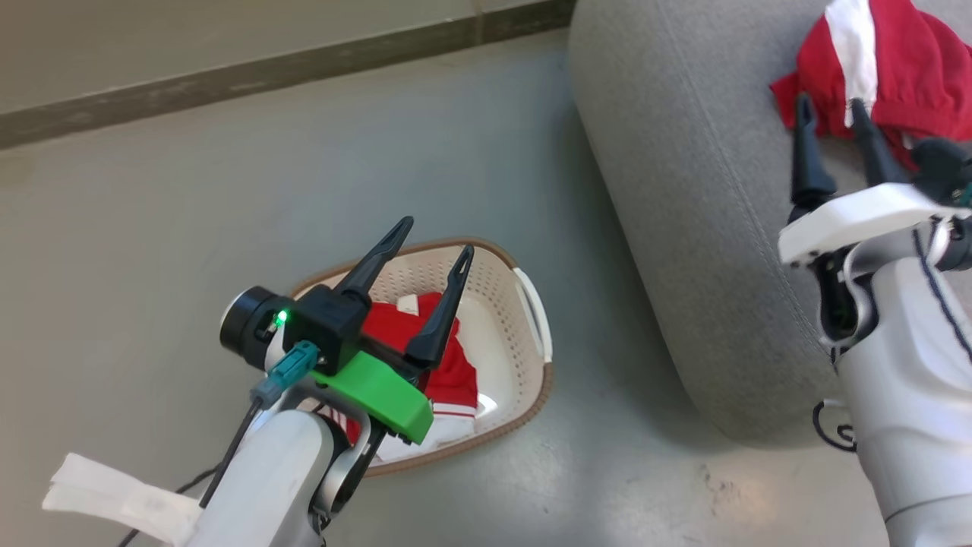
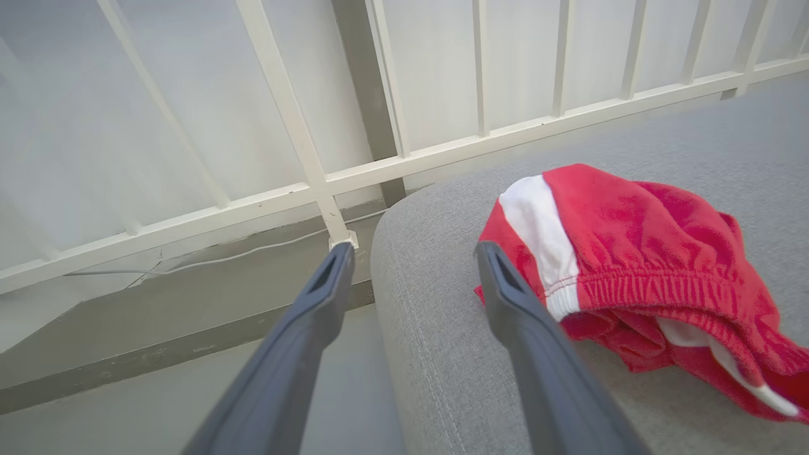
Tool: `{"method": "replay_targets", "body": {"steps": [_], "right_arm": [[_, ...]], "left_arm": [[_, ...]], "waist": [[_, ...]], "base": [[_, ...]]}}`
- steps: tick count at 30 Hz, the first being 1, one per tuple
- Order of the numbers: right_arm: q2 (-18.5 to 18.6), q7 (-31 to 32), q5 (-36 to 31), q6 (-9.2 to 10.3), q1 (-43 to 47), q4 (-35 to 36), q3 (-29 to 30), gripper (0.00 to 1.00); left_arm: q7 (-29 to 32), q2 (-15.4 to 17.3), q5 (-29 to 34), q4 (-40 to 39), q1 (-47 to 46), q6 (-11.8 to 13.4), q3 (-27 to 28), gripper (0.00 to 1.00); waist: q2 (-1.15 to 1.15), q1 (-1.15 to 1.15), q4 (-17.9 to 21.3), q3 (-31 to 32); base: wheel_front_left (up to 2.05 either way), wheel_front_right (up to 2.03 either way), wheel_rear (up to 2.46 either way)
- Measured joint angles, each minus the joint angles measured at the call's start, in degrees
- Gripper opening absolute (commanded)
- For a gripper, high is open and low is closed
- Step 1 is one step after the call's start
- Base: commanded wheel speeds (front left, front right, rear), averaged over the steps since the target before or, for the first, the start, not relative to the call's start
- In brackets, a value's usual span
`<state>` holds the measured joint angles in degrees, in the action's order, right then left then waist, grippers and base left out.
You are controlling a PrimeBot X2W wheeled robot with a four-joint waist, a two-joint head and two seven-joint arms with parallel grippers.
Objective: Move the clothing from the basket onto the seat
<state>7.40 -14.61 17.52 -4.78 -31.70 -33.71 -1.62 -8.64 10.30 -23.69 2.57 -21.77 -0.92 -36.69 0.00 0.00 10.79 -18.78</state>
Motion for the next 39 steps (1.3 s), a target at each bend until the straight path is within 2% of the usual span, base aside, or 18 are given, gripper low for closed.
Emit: {"method": "replay_targets", "body": {"steps": [8, 17, 31, 39], "right_arm": [[-0.33, 0.01, -3.3, -0.69, 4.3, 2.81, -4.1, 1.0], [-1.05, 0.01, -5.67, -0.76, 9.1, 4.44, -7.46, 1.0], [-1.92, 0.01, -6.48, -0.71, 16.45, 7.7, -9.59, 1.0], [-2.01, 0.01, -6.48, -0.3, 19.06, 9.8, -9.88, 1.0]], "left_arm": [[-1.75, -0.34, -1.36, 2.31, 2.85, 3.02, 3.03, 1.0], [-2.63, -0.2, -3.35, 4.71, 6.56, 5.22, 6.39, 1.0], [-3.53, 0.02, -4.36, 6.34, 11.85, 6.47, 10.24, 1.0], [-3.87, 0.38, -4.36, 6.35, 14.29, 6.98, 11.17, 1.0]], "waist": [[0.0, 0.0, -4.0, 3.58], [0.0, 0.0, -7.57, 8.02], [0.0, 0.0, -10.97, 14.17], [0.0, 0.0, -11.53, 16.1]], "base": [[0.0, 0.0, 0.0], [0.0, 0.0, 0.0], [0.0, 0.0, 0.0], [0.0, 0.0, 0.0]]}}
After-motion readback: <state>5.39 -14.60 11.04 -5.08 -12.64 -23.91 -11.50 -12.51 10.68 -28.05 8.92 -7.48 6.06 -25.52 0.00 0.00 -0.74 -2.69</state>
